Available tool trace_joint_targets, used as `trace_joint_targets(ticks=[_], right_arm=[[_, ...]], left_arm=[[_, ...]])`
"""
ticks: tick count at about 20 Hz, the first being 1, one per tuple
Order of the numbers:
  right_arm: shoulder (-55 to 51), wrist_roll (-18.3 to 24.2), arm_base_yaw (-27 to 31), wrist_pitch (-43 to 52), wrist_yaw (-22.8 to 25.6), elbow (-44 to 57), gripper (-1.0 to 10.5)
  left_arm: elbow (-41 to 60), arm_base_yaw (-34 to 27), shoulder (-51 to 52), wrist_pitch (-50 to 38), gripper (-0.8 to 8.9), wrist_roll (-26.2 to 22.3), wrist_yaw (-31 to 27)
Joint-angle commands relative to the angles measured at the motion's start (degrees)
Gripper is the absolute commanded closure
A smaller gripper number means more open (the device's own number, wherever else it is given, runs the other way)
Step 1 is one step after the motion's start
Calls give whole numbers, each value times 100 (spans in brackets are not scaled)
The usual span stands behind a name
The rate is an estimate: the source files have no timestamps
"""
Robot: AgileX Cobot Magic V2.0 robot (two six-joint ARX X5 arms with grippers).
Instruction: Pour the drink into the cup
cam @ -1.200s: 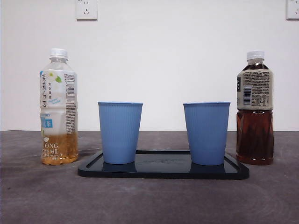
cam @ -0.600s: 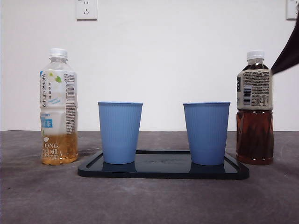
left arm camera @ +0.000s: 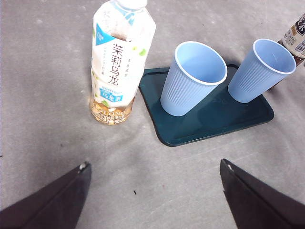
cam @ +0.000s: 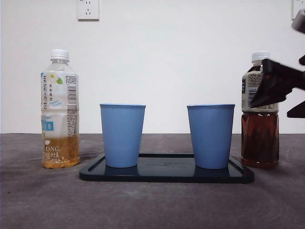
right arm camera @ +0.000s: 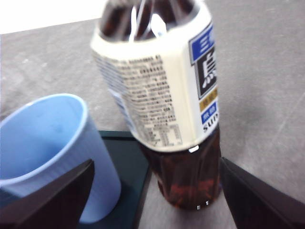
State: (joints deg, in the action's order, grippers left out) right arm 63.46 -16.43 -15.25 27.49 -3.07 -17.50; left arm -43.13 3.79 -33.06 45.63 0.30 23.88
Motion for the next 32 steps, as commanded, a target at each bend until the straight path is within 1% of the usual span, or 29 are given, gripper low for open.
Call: trace_joint_targets(ticks=[1,3,5,7,12,15,17,20,22,23,26,28,31,32], right_arm=[[479,83,-20,568,15,-28,528],[855,92,-20,960,63,-28,528],[1220,227,-9,1335,216,-28,528],[1528,304,-9,1759,256,-28,528],[2256,367,13,2616,466,-35,528],[2649,380,13,3169,466,-70,528],[2826,382,13,3368,503,-120,528],[2992,404,17,3425,739,-227,528],[3075,407,17,3449,743,-332,536],[3095,407,17,3453,743,-378,566],[3095,409,17,3504,748,-398,735],[3093,407,15,3497,741,-398,816],[3047,428,0,3449,702,-398,839],[2968,514,0,3327,697,-398,839]], left_arm=[[-138,15,-24,-59,377,-74,20],[-138,15,-24,-57,377,-74,20],[-138,15,-24,-55,377,-74,20],[-138,15,-24,-48,377,-74,20],[-138,15,-24,-46,377,-72,20],[-138,15,-24,-42,377,-72,20],[-138,15,-24,-42,377,-72,20],[-138,15,-24,-39,377,-72,20],[-138,15,-24,-37,377,-72,20],[-138,15,-24,-39,377,-72,20],[-138,15,-24,-37,377,-74,20],[-138,15,-24,-39,377,-74,20],[-138,15,-24,-39,377,-74,20],[-138,15,-24,-39,377,-74,20]])
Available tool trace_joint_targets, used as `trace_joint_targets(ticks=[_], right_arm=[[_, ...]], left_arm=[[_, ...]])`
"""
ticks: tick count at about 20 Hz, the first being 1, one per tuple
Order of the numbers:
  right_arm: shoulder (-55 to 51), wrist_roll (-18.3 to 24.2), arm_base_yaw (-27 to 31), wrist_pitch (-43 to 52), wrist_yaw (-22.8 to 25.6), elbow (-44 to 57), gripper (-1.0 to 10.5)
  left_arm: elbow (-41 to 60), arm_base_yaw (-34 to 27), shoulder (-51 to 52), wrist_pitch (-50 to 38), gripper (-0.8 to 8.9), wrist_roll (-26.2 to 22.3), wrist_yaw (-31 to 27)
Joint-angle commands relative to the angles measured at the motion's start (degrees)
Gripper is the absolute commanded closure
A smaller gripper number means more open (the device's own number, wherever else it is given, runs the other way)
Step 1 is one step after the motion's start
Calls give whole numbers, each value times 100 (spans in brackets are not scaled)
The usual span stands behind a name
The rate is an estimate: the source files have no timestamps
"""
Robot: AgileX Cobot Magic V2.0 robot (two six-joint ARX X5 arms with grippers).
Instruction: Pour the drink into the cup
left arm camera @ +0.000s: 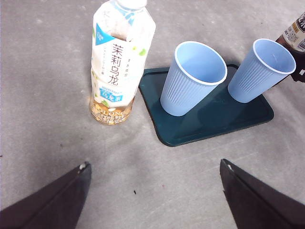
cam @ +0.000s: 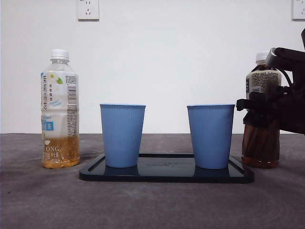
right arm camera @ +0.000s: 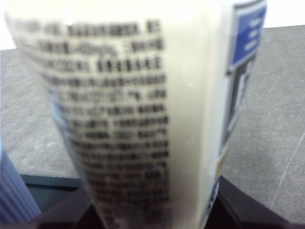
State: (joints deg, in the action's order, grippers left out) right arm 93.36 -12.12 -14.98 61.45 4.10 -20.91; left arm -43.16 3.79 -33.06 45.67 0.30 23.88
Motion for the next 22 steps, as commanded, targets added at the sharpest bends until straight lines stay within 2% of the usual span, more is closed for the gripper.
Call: trace_joint_targets(ticks=[1,6,9,10,14,17,22], right_arm=[[-131,144,-26,-227,-15,-57,839],[-1246,699,-24,-1239,98,-63,846],[-1971,1108,-26,-2542,271,-227,861],[-2194,1281,-26,-3147,341,-372,861],[-2702,1980,-26,-5283,610,-1224,861],[-2761,2730,-107,-6649,822,-1937,861],[-2747,3950,-540,-7943,1720,-2603,860]], left_arm=[[-136,15,-24,-44,377,-74,20],[-136,15,-24,-55,377,-92,17],[-136,33,-24,-57,377,-109,22],[-136,72,-24,-74,377,-120,160],[-136,216,-20,-409,377,-116,1309],[-136,310,-20,-525,377,-116,1812],[-136,501,-20,-844,377,-87,2450]])
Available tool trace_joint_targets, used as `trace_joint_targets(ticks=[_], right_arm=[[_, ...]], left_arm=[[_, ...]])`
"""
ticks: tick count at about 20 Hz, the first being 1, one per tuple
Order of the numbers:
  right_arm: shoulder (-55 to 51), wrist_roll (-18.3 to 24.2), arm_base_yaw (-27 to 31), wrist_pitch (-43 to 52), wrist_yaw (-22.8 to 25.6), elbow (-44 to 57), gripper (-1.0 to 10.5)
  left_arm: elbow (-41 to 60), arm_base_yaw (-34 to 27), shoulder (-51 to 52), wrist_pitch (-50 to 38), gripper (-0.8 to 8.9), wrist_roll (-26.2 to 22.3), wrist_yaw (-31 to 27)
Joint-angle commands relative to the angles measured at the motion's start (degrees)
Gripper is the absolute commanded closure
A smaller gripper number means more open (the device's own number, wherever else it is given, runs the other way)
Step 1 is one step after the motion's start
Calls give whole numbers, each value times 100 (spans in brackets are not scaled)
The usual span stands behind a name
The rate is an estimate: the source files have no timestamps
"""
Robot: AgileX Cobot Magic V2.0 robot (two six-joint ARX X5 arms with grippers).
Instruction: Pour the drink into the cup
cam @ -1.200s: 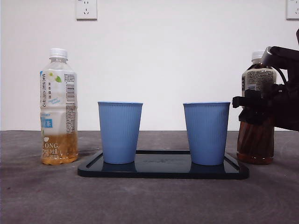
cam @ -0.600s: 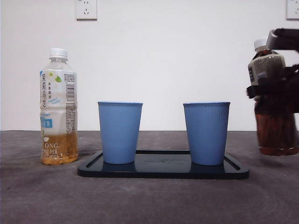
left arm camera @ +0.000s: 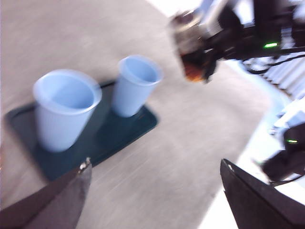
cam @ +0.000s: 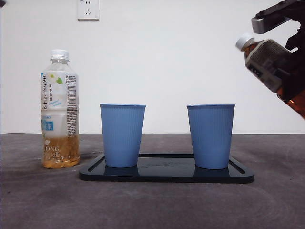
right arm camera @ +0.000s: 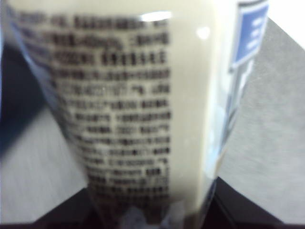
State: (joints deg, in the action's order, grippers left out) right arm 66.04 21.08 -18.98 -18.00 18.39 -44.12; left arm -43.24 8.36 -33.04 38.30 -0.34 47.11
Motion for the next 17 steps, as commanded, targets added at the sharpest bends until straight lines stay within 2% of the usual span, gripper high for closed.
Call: trace_joint_targets(ticks=[1,6,11,17], right_arm=[[-15,879,-256,-125,514,-348,860],[-15,1961,-793,-291,1569,-433,861],[66,3062,-979,-280,2446,-433,861],[363,3646,-1036,-247,3001,-433,860]], left_arm=[[-127,81,-22,-131,377,-26,142],[-127,304,-22,-334,377,0,271],[-127,529,-22,-409,377,-4,304],[-127,702,-22,-402,377,-4,304]])
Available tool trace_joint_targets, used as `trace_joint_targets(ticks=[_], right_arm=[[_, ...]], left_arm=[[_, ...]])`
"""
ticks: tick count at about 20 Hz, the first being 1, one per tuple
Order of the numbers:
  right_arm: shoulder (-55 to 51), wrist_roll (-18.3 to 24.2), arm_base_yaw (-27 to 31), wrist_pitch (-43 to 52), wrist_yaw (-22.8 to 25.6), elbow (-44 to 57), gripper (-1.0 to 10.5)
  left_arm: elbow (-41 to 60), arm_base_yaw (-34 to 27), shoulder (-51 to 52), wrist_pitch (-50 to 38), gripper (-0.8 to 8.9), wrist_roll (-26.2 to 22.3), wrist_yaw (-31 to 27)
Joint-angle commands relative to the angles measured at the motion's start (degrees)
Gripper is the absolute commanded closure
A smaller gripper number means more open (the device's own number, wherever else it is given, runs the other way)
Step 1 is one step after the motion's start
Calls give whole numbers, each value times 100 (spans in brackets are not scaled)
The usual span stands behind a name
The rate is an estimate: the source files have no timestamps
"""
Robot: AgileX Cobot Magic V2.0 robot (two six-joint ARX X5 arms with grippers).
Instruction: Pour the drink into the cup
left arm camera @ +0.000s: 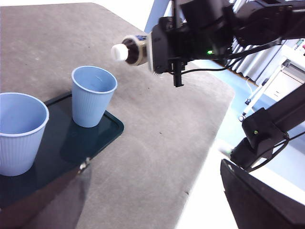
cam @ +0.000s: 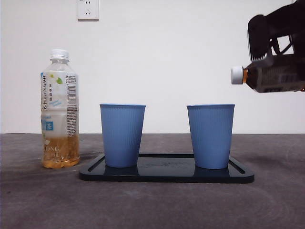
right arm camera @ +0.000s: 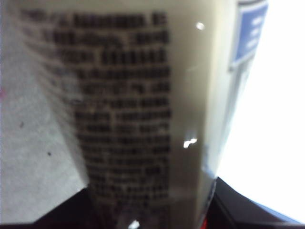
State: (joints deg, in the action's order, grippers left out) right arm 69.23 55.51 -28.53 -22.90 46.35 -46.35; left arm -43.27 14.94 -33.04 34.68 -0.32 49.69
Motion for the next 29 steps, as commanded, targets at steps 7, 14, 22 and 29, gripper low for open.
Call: trace_joint_targets(ticks=[7,14,22,29], right_arm=[[98,686,-210,470,466,-210,860],[229,817,-334,664,518,-210,860],[267,817,-365,704,516,-210,861],[267,815,-365,704,514,-210,861]], left_arm=[[-125,96,-22,-33,377,-7,44],[-125,96,-22,4,377,-9,46],[-125,96,-22,4,377,-11,44],[-125,96,-22,4,377,-11,44]])
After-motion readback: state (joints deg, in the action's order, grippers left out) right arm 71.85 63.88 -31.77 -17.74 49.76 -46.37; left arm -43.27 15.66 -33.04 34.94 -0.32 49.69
